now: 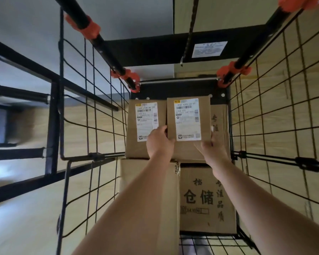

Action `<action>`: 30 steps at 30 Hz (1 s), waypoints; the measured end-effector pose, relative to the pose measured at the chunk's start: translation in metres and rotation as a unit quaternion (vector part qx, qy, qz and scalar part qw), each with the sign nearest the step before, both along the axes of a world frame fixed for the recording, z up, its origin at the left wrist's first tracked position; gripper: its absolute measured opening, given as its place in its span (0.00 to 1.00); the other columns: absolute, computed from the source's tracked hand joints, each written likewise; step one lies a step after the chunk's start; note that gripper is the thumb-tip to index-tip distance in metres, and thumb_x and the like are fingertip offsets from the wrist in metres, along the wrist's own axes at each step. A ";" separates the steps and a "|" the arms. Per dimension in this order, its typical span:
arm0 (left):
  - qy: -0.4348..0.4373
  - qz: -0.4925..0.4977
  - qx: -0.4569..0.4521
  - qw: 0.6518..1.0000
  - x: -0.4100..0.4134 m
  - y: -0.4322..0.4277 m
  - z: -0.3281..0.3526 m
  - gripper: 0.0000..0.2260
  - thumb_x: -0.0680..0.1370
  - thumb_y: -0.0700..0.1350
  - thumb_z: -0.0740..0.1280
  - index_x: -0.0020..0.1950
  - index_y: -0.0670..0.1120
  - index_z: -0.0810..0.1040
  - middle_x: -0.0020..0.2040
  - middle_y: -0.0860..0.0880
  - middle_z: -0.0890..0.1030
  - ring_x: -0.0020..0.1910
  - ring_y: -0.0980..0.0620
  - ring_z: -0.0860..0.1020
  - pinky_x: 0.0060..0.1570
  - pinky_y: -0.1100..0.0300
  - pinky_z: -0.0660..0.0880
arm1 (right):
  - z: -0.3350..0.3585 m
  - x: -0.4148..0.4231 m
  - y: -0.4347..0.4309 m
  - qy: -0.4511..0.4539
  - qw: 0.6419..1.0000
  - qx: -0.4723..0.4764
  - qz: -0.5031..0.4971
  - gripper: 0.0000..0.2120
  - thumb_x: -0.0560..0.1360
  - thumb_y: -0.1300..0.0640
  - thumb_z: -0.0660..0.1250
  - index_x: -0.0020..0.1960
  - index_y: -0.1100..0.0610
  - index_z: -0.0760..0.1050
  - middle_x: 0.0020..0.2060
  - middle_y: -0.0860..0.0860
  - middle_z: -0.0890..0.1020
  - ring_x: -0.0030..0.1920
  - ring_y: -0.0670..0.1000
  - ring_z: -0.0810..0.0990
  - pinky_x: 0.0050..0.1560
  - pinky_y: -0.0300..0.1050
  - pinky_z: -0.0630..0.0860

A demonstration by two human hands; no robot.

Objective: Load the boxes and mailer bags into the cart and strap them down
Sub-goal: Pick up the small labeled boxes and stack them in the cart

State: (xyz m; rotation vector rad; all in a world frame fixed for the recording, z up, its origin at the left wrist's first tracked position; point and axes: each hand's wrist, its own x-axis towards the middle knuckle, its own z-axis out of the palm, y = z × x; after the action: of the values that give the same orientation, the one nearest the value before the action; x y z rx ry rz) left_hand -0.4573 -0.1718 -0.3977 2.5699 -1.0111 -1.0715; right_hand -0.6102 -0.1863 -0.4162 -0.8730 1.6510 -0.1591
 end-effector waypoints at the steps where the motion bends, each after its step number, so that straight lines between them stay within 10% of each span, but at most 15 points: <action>1: -0.005 0.004 0.002 1.000 -0.001 0.002 -0.002 0.20 0.74 0.43 0.74 0.65 0.50 0.76 0.53 0.53 0.80 0.49 0.56 0.75 0.44 0.63 0.70 | -0.002 -0.001 0.002 0.006 1.000 0.008 0.000 0.23 0.82 0.56 0.54 0.72 0.36 0.64 0.49 0.37 0.79 0.39 0.51 0.78 0.33 0.40 0.74; 6: 0.005 0.032 0.022 0.999 -0.003 0.000 -0.006 0.19 0.73 0.40 0.73 0.61 0.49 0.73 0.54 0.50 0.78 0.51 0.52 0.76 0.42 0.61 0.70 | -0.009 -0.003 0.000 0.034 0.999 0.021 0.026 0.27 0.81 0.64 0.52 0.75 0.41 0.63 0.54 0.44 0.81 0.26 0.44 0.67 0.22 0.36 0.64; 18: 0.053 0.058 0.044 0.996 -0.006 0.009 0.003 0.23 0.73 0.31 0.67 0.65 0.49 0.71 0.60 0.49 0.76 0.55 0.51 0.75 0.41 0.61 0.69 | 0.002 0.002 -0.003 0.080 0.995 0.020 0.060 0.36 0.77 0.69 0.56 0.80 0.48 0.52 0.70 0.54 0.73 0.30 0.48 0.72 0.26 0.41 0.67; 30: 0.051 0.010 0.049 0.997 -0.014 0.020 0.074 0.15 0.76 0.33 0.62 0.59 0.49 0.73 0.56 0.51 0.78 0.48 0.52 0.75 0.35 0.62 0.69 | 0.071 0.006 0.005 0.094 0.986 -0.052 0.131 0.22 0.80 0.60 0.59 0.73 0.51 0.66 0.51 0.48 0.75 0.31 0.44 0.72 0.29 0.36 0.69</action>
State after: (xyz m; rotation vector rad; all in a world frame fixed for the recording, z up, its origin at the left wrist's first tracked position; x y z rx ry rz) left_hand -0.4708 -0.1520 -0.3232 2.5646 -0.9290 -1.2614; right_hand -0.6043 -0.1811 -0.3449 -1.2054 1.6950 0.0209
